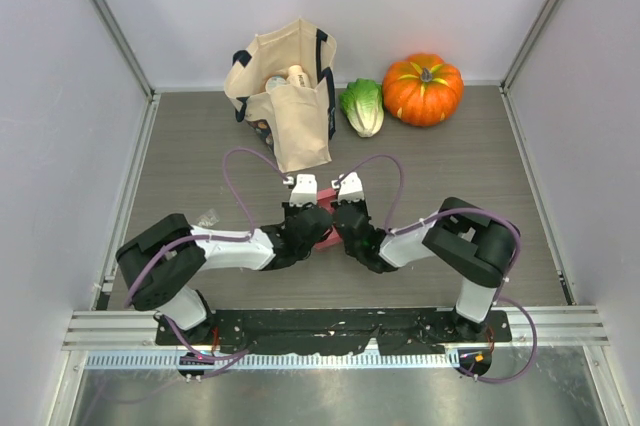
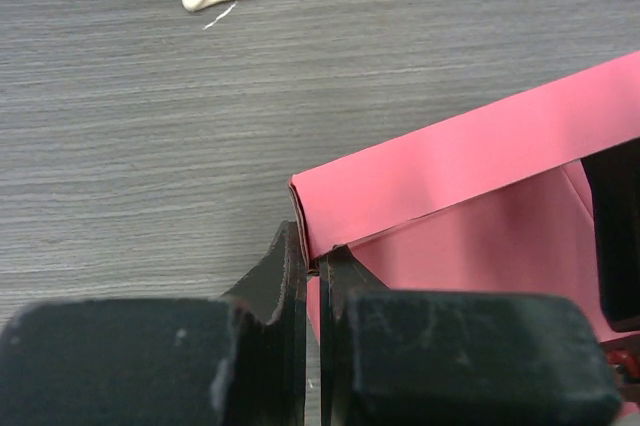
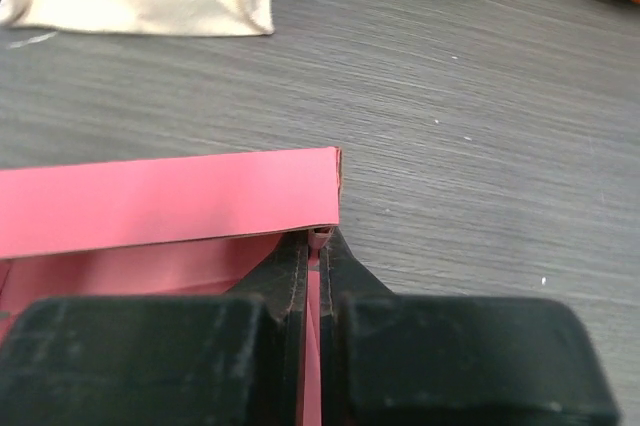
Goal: Fold the paper box
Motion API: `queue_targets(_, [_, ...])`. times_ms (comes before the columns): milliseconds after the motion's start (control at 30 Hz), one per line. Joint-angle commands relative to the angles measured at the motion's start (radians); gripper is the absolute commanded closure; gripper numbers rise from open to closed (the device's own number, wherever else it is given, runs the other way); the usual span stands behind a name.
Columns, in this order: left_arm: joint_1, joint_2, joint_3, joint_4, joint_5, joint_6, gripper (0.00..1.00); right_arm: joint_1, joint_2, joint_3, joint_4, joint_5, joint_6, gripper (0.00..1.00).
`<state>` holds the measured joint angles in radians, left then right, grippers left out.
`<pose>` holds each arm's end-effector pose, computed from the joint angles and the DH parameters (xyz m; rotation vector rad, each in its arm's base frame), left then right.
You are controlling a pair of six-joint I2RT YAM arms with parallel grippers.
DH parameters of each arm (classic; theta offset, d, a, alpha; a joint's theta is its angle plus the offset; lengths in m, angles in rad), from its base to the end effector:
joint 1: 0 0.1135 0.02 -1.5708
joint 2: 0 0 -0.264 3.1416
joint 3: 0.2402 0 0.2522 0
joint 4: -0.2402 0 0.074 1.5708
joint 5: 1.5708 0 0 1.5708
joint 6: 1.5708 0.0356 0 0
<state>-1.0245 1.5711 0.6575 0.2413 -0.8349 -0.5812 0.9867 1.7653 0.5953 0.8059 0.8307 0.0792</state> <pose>0.1752 -0.2373 0.1592 0.0220 2.0028 -0.0758 0.1948 0.2470 0.1355 -0.2867 1.7908 -0.0516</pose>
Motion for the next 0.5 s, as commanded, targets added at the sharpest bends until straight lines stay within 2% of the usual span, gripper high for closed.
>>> queue_targets(0, [-0.013,0.0,0.08,-0.091,-0.055,-0.081,1.0,0.02,-0.004,0.044,-0.129,0.246,0.134,0.99])
queue_targets(133, [-0.014,-0.006,0.077,-0.076,-0.046,-0.085,1.0,0.021,0.035,0.084,-0.174,0.232,0.111,0.99])
queue_targets(300, [-0.017,-0.022,0.093,-0.096,-0.021,-0.106,1.0,0.021,0.091,0.214,-0.408,0.265,0.192,0.99])
queue_targets(400, [-0.019,-0.02,0.103,-0.131,-0.046,-0.135,1.0,0.007,0.06,0.167,-0.378,0.223,0.197,0.99])
queue_targets(433, [-0.019,-0.023,0.1,-0.14,-0.052,-0.141,1.0,0.007,0.04,0.137,-0.329,0.178,0.177,0.98])
queue_targets(467, [-0.019,-0.028,0.099,-0.139,-0.055,-0.146,1.0,0.007,-0.002,0.115,-0.327,0.154,0.188,0.83])
